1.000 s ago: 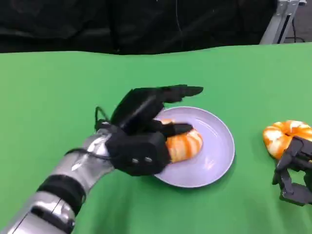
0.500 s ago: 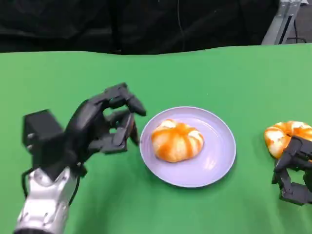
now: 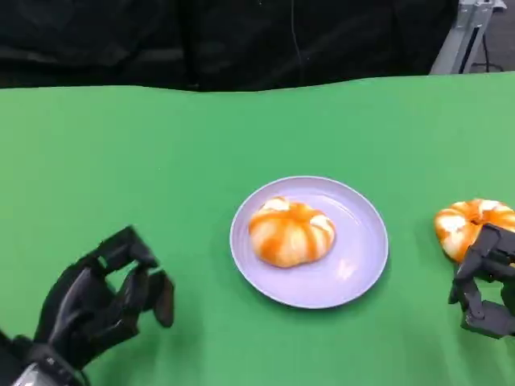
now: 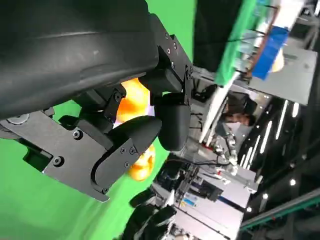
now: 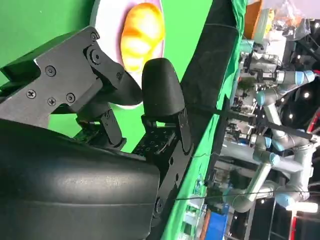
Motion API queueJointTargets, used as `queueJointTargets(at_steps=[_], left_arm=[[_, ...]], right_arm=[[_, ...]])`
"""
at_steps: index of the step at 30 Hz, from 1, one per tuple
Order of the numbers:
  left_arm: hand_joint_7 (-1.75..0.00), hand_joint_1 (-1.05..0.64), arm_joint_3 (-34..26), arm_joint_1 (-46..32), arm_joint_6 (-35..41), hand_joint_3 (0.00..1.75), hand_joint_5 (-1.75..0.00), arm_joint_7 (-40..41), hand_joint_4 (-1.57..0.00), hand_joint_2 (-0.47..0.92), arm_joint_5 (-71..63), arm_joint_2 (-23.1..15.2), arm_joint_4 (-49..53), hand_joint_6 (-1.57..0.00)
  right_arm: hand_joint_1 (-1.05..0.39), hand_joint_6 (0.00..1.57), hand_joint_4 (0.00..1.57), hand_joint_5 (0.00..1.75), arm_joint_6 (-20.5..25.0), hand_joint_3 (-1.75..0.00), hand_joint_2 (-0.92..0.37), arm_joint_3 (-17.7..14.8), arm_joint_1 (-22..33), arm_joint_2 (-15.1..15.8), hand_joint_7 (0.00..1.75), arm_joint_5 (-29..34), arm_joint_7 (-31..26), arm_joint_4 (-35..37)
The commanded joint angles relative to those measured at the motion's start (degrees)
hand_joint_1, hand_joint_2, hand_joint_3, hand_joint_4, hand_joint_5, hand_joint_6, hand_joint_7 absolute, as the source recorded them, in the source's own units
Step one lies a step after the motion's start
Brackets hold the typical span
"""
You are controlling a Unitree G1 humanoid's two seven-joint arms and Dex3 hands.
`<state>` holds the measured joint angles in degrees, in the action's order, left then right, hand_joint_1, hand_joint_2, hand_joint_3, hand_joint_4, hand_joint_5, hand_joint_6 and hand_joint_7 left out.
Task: Grasp the bread from the table and place it into the plate.
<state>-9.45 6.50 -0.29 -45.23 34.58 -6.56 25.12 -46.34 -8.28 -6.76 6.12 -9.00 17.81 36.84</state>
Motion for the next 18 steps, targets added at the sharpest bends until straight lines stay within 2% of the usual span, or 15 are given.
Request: queueJointTargets(at_steps=[1,3,8,18], left_arm=[[-1.67,-0.14,-2.2,1.3,0.5,1.24,-1.75,-3.2,-0.84,0.5,0.6,-0.2,3.5,-0.75],[-1.57,-0.13,-2.7,2.0,0.6,1.26,-1.75,-3.8,-0.85,0.48,0.3,0.2,5.5,-0.83],[-1.5,-0.15,-4.4,3.8,1.0,1.27,-1.75,-5.7,-0.85,0.45,0.6,0.6,9.0,-0.86],[-1.51,-0.14,-6.1,5.3,-0.1,1.31,-1.75,-7.1,-0.85,0.43,-0.9,1.1,11.7,-0.85]], right_arm=[[-0.06,0.84,0.9,1.69,-0.6,-1.26,-0.5,-0.6,0.1,0.8,1.49,-0.6,0.4,0.3],[-0.06,0.84,0.9,1.69,-0.2,-1.26,-0.5,-0.6,0.4,0.8,1.49,-0.6,0.4,0.0],[-0.07,0.83,0.89,1.71,-0.5,-1.27,-0.5,-0.5,0.5,1.0,1.5,-0.6,0.8,0.0],[-0.06,0.83,0.89,1.7,0.2,-1.26,-0.51,-0.5,0.3,0.5,1.51,-1.3,1.2,-0.2]])
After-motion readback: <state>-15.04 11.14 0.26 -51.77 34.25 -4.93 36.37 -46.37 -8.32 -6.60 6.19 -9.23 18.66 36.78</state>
